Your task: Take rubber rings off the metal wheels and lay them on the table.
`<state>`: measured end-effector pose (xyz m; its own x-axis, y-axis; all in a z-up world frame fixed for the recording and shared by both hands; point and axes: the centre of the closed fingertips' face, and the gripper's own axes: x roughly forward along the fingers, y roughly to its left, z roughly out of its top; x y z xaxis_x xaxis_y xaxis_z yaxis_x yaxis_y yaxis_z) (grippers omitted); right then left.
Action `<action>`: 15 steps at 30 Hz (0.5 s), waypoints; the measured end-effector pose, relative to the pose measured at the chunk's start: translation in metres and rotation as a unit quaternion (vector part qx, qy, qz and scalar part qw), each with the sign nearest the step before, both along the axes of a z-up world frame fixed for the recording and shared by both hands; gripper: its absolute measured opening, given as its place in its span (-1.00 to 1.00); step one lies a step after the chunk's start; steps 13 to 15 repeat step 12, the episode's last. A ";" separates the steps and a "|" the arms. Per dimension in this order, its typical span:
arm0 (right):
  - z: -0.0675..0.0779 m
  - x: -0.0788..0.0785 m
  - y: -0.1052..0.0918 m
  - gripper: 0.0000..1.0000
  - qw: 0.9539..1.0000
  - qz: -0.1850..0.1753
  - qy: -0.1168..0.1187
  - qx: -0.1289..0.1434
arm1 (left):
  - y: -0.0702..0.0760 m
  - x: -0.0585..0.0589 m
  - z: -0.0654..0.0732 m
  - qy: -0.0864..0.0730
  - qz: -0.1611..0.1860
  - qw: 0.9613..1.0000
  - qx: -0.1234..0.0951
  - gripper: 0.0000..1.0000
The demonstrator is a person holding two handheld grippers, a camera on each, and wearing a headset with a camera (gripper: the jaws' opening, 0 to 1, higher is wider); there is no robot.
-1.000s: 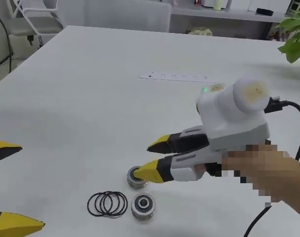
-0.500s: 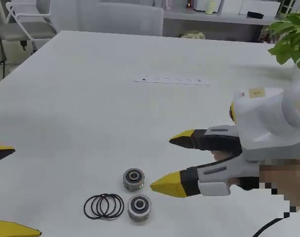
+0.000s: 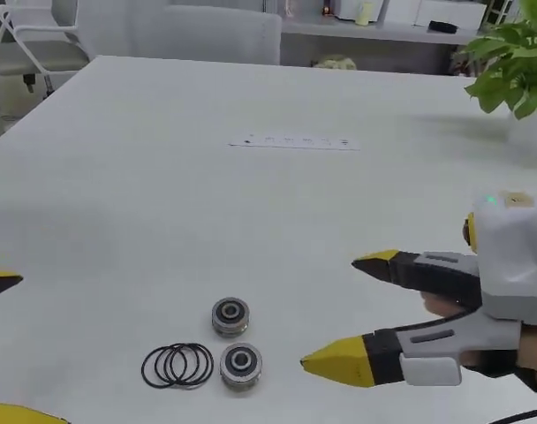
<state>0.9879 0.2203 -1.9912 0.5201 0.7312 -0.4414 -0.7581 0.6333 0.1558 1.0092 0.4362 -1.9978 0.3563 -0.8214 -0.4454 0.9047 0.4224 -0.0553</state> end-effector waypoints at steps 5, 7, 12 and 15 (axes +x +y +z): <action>-0.010 -0.007 -0.009 0.93 1.000 -0.014 0.013 -0.010 | -0.001 -0.001 -0.001 0.001 0.001 1.000 -0.001 0.99; -0.015 -0.011 -0.012 0.97 1.000 -0.016 0.021 -0.014 | -0.001 -0.002 -0.004 0.006 0.001 1.000 0.002 0.99; -0.028 -0.021 -0.014 0.98 0.999 -0.013 0.040 -0.034 | -0.002 -0.006 -0.006 0.010 -0.001 1.000 0.005 0.99; -0.028 -0.021 -0.014 0.98 0.999 -0.013 0.040 -0.034 | -0.002 -0.006 -0.006 0.010 -0.001 1.000 0.005 0.99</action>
